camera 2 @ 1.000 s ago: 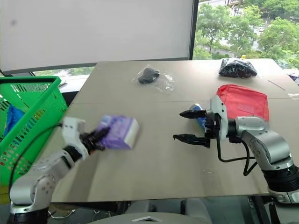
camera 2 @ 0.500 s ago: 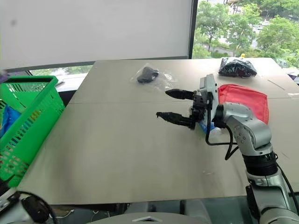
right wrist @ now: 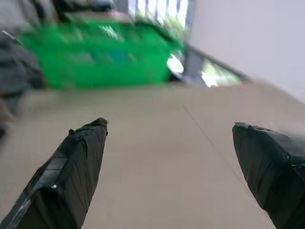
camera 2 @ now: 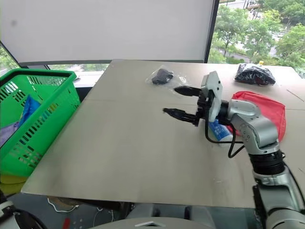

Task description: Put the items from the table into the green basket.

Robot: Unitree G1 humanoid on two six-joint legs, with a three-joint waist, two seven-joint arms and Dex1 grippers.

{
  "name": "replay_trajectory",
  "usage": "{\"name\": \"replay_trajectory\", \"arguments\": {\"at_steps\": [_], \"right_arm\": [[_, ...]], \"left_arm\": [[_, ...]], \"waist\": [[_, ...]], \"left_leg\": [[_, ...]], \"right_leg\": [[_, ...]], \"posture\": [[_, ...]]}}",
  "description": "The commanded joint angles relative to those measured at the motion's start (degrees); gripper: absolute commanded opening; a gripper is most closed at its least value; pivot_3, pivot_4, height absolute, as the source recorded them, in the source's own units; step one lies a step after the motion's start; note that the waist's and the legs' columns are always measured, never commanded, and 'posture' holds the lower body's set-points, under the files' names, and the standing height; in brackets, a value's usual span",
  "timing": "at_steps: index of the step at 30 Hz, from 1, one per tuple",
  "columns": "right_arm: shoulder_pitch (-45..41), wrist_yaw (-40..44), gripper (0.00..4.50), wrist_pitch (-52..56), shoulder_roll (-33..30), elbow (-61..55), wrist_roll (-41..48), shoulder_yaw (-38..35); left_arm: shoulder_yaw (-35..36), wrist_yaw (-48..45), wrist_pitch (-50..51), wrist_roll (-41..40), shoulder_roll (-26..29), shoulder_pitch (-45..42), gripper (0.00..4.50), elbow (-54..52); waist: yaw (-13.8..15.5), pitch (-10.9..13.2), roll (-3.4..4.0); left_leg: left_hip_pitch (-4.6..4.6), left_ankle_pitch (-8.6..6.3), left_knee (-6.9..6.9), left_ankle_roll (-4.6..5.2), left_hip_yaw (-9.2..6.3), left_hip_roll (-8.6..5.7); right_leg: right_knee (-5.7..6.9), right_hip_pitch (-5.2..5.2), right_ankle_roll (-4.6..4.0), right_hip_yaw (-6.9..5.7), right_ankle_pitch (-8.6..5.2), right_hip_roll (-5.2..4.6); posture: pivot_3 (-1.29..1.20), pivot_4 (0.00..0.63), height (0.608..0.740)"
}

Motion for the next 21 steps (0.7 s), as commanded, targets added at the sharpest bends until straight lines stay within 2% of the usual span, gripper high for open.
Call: {"name": "replay_trajectory", "arguments": {"at_steps": [1,4,8,15,19,20,21], "right_arm": [[1.2,-2.8,4.50,-2.7,-3.7,3.7,-8.5,1.4],[2.2,-5.1,4.50,-1.3,-4.6,5.9,-12.1,2.3],[4.5,-10.4,4.50,6.6,-3.0,4.6,-13.7,1.6],[10.8,-16.4,4.50,22.3,-2.6,-3.4,-13.5,0.8],[10.0,-18.7,4.50,25.0,-1.5,-3.6,-13.2,-0.9],[9.5,-18.9,3.95,25.2,-1.5,-3.5,-13.1,-1.1],[9.2,-19.0,3.61,25.4,-1.5,-3.5,-13.1,-1.1]], "left_arm": [[-4.3,-10.7,0.1,-6.1,1.2,4.0,4.47,-11.6],[-8.6,-16.9,1.8,-8.5,2.9,8.3,4.47,-18.0],[-13.2,-24.2,5.9,-14.4,5.8,12.4,4.47,-25.7],[-14.9,-28.8,12.3,-20.4,10.5,16.0,4.47,-30.6],[-15.3,-29.5,14.0,-21.9,11.5,16.5,4.47,-31.5],[-15.5,-29.6,14.0,-21.8,11.5,16.5,4.50,-31.7],[-15.6,-29.5,14.1,-21.9,11.5,16.4,4.50,-31.7]], "waist": [[-0.4,0.0,0.04],[-1.5,0.0,0.21],[-2.2,0.1,0.38],[-1.9,0.1,0.77],[-2.0,0.2,0.91],[-2.0,0.3,0.97],[-2.1,0.3,1.00]], "left_leg": [[-0.04,0.00,-0.01,0.00,0.04,0.00],[-0.08,0.01,-0.05,0.01,0.17,0.07],[-0.03,0.01,-0.04,0.00,0.25,0.18],[0.12,-0.10,0.07,0.23,0.19,0.14],[0.27,-0.10,0.08,0.23,0.20,0.13],[0.37,-0.10,0.08,0.23,0.20,0.14],[0.40,-0.10,0.08,0.23,0.20,0.14]], "right_leg": [[0.01,-0.09,-0.01,0.01,0.00,0.00],[0.04,-0.25,-0.06,0.04,-0.03,0.06],[0.13,-0.24,-0.10,0.11,-0.06,0.20],[0.19,0.02,-0.10,0.03,-0.05,0.23],[0.15,0.21,-0.09,0.03,-0.06,0.28],[0.13,0.30,-0.09,0.03,-0.06,0.30],[0.10,0.35,-0.09,0.03,-0.07,0.31]], "posture": [[0.09,0.000,0.740],[0.09,0.000,0.740],[0.07,0.000,0.740],[0.05,0.000,0.740],[0.05,0.000,0.740],[0.05,0.000,0.740],[0.05,0.000,0.740]]}}
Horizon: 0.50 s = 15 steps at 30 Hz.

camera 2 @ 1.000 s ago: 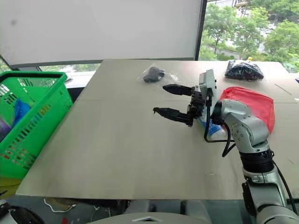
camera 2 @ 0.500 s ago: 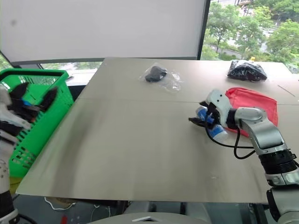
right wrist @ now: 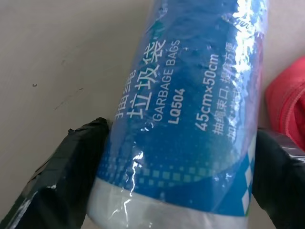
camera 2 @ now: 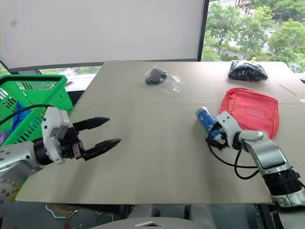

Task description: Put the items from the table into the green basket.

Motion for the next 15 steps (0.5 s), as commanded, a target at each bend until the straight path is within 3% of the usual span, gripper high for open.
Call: {"name": "replay_trajectory", "arguments": {"at_steps": [1,2,4,7,9,15], "right_arm": [[-2.5,-1.3,3.23,1.0,-0.1,-1.0,0.0,-2.4],[-2.6,-1.4,2.71,0.6,-0.1,-1.0,0.0,-2.4],[-2.7,-1.3,2.27,0.2,-0.2,-1.1,-0.1,-2.3],[-2.6,-0.8,2.22,-1.1,-0.2,-1.8,0.0,-2.0],[-3.7,1.3,2.21,-7.3,1.3,-3.3,1.0,-1.8],[-6.9,9.4,2.20,-17.5,11.8,-10.6,12.6,-3.5]], "left_arm": [[-0.3,-0.3,0.1,-1.0,0.7,-0.5,4.50,-1.7],[-0.4,-0.2,0.2,-1.0,0.6,-0.7,4.50,-1.8],[-0.7,-0.1,0.3,-0.9,0.4,-0.8,4.50,-1.9],[-1.0,0.3,0.3,-1.3,-0.1,-0.9,4.50,-2.0],[-1.6,4.0,0.6,-3.8,-3.4,-2.1,4.50,-2.0],[-5.7,22.9,-1.8,-17.5,-22.4,-9.3,4.50,-1.2]], "waist": [[0.0,0.0,0.05],[0.0,0.0,0.06],[0.0,0.1,0.10],[0.0,0.1,0.14],[-0.1,0.1,0.20],[-1.1,0.2,0.25]], "left_leg": [[0.00,0.00,0.00,0.00,0.01,0.00],[0.01,0.00,0.00,-0.01,0.02,-0.01],[0.01,0.03,0.00,-0.06,0.00,0.00],[0.01,0.11,0.00,-0.18,0.01,0.01],[0.01,0.11,0.00,-0.18,0.01,0.01],[-0.01,0.10,0.14,-0.16,0.00,0.09]], "right_leg": [[-0.01,0.00,0.00,0.00,0.00,0.01],[0.00,0.00,0.00,0.01,0.00,0.02],[0.00,0.00,0.00,0.01,0.00,0.06],[0.00,0.00,0.00,0.03,0.00,0.08],[-0.01,0.00,0.00,0.04,0.00,0.09],[0.09,0.01,0.03,0.08,0.02,0.13]], "posture": [[0.05,0.000,0.740],[0.05,0.000,0.740],[0.05,0.000,0.740],[0.05,0.000,0.740],[0.04,0.000,0.740],[0.05,0.000,0.740]]}}
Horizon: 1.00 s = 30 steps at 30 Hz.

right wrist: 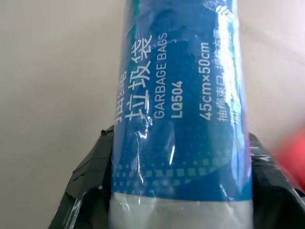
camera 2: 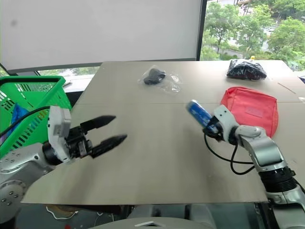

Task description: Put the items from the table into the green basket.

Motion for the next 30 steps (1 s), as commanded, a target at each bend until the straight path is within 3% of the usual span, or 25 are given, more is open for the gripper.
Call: {"name": "replay_trajectory", "arguments": {"at_steps": [1,6,13,19,24,25,28,30], "right_arm": [[-3.5,5.9,2.20,-5.3,4.0,-8.9,9.1,-2.2],[-6.8,12.3,2.20,-6.7,6.7,-10.8,16.5,-1.3],[-9.2,15.5,2.20,-7.4,7.7,-10.4,18.5,1.6],[-8.9,15.6,2.20,-8.5,8.0,-9.9,17.4,2.9],[-8.6,15.2,2.20,-6.5,7.1,-10.1,18.0,2.9],[-8.7,15.0,3.22,-5.9,6.9,-9.9,18.0,2.9],[-8.6,13.5,4.49,-5.4,6.7,-9.4,17.2,2.7],[-8.5,12.8,4.49,-5.0,6.2,-9.0,16.6,2.6]], "left_arm": [[-2.8,9.3,-3.0,-6.5,-7.8,-4.0,4.50,-0.2],[-8.1,15.3,-5.9,-7.1,-18.2,-9.8,4.50,2.9],[-13.4,14.4,-6.3,-7.7,-21.8,-13.4,4.50,4.9],[-14.2,13.1,-6.5,-8.6,-21.1,-13.2,2.02,5.1],[-13.9,13.8,-7.4,-5.9,-20.1,-14.3,1.93,6.2],[-13.8,13.7,-7.6,-5.8,-19.9,-14.6,1.93,6.3],[-13.3,13.9,-8.0,-5.8,-19.3,-15.4,1.93,6.4],[-12.3,14.1,-8.1,-5.7,-18.0,-15.7,1.93,6.0]], "waist": [[-0.2,0.0,-0.03],[0.4,-0.2,-0.30],[0.2,-0.2,-0.32],[-0.2,-0.2,-0.32],[-0.2,-0.2,-0.32],[-0.2,-0.2,-0.32],[-0.2,-0.2,-0.32],[-0.3,-0.2,-0.32]], "left_leg": [[-0.02,0.00,0.02,0.00,-0.01,0.00],[-0.16,0.01,0.20,-0.02,-0.23,-0.11],[-0.13,0.02,0.25,-0.04,-0.22,-0.13],[-0.13,0.02,0.26,-0.04,-0.20,-0.10],[-0.13,0.02,0.31,-0.04,-0.20,-0.10],[-0.13,0.02,0.32,-0.04,-0.21,-0.10],[-0.14,0.02,0.32,-0.04,-0.22,-0.10],[-0.14,0.02,0.32,-0.04,-0.21,-0.10]], "right_leg": [[0.02,0.00,0.00,0.00,0.00,0.00],[-0.06,0.02,0.05,-0.11,0.03,-0.06],[0.00,0.05,0.04,-0.09,0.03,-0.01],[-0.02,0.03,0.03,-0.04,0.03,0.03],[-0.01,0.04,0.04,-0.04,0.03,0.03],[-0.01,0.04,0.03,-0.04,0.03,0.03],[-0.02,0.04,0.03,-0.05,0.03,0.05],[-0.02,0.04,0.03,-0.03,0.03,0.06]], "posture": [[0.05,0.000,0.740],[0.05,0.000,0.740],[0.04,0.000,0.740],[0.04,0.000,0.740],[0.03,0.000,0.740],[0.03,0.000,0.740],[0.03,0.000,0.740],[0.04,0.000,0.740]]}}
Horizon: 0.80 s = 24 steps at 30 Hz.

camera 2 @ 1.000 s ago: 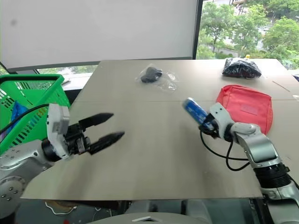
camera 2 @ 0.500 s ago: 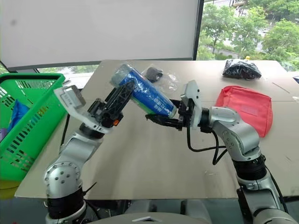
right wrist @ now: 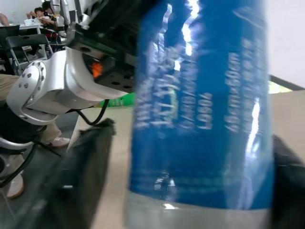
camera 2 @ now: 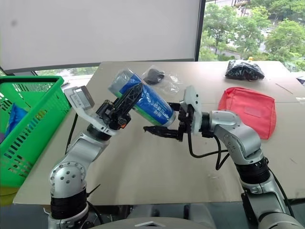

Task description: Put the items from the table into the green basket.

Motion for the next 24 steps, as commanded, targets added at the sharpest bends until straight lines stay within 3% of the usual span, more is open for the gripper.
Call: {"name": "replay_trajectory", "arguments": {"at_steps": [1,5,10,12,15,17,20,24], "right_arm": [[-1.1,-1.1,4.49,0.5,-1.1,-1.1,0.2,-0.7],[-1.4,-1.4,4.49,-0.8,-2.2,1.2,-0.6,-1.9],[-2.6,0.4,4.49,-4.4,-2.6,3.9,-0.9,-3.0],[-3.1,1.6,4.49,-6.2,-2.7,5.3,-1.3,-3.2],[-3.5,3.2,4.49,-7.0,-3.3,6.4,-1.0,-3.2],[-3.9,4.3,4.49,-7.3,-3.3,7.2,-0.4,-3.7],[-4.3,5.3,4.49,-7.3,-3.1,7.6,1.1,-4.8],[-4.2,4.8,4.49,-7.6,-2.3,7.2,2.4,-5.8]], "left_arm": [[3.1,0.7,-1.3,0.0,2.7,-1.9,1.93,-1.7],[9.1,2.4,-2.4,2.2,9.3,-3.8,1.93,-1.0],[22.3,5.2,-2.5,9.8,24.9,-8.2,1.93,4.8],[27.5,3.8,-2.5,20.4,34.8,-4.1,1.93,11.4],[30.2,1.7,-5.3,33.6,43.2,3.6,1.93,18.4],[31.9,1.6,-8.5,40.3,45.2,7.4,1.93,22.3],[36.5,5.6,-10.4,42.9,43.3,5.5,1.93,27.2],[36.2,3.2,-13.3,46.7,42.7,6.6,1.93,30.1]], "waist": [[0.0,0.0,0.00],[0.0,0.0,0.01],[0.0,0.1,-0.02],[-0.1,0.1,-0.01],[-0.1,0.2,0.16],[0.1,0.2,0.25],[1.0,0.3,-0.10],[2.0,0.2,-0.44]], "left_leg": [[-0.01,0.00,0.00,0.00,0.00,0.00],[0.00,0.00,0.00,0.00,-0.01,0.02],[0.00,0.00,0.00,-0.01,-0.04,0.04],[0.00,0.00,0.00,-0.01,-0.03,0.05],[0.15,0.00,-0.32,-0.01,0.01,-0.01],[0.23,0.00,-0.48,-0.01,0.03,-0.03],[0.13,0.03,-0.47,-0.06,-0.16,0.01],[0.01,0.03,-0.47,-0.10,-0.31,-0.04]], "right_leg": [[0.00,0.00,0.00,0.00,0.00,0.00],[0.00,0.00,0.00,0.00,0.00,0.01],[-0.01,-0.01,-0.01,0.01,-0.01,0.12],[-0.02,-0.02,-0.01,0.02,-0.01,0.15],[-0.11,-0.07,-0.01,0.21,-0.01,0.20],[-0.16,-0.07,-0.02,0.24,-0.02,0.20],[-0.18,-0.07,-0.02,0.07,-0.02,0.10],[-0.16,-0.13,-0.02,-0.14,-0.01,-0.12]], "posture": [[0.04,0.000,0.740],[0.04,0.000,0.740],[0.07,0.000,0.740],[0.08,0.000,0.740],[0.09,0.000,0.740],[0.09,0.000,0.740],[0.09,0.000,0.740],[0.08,0.000,0.740]]}}
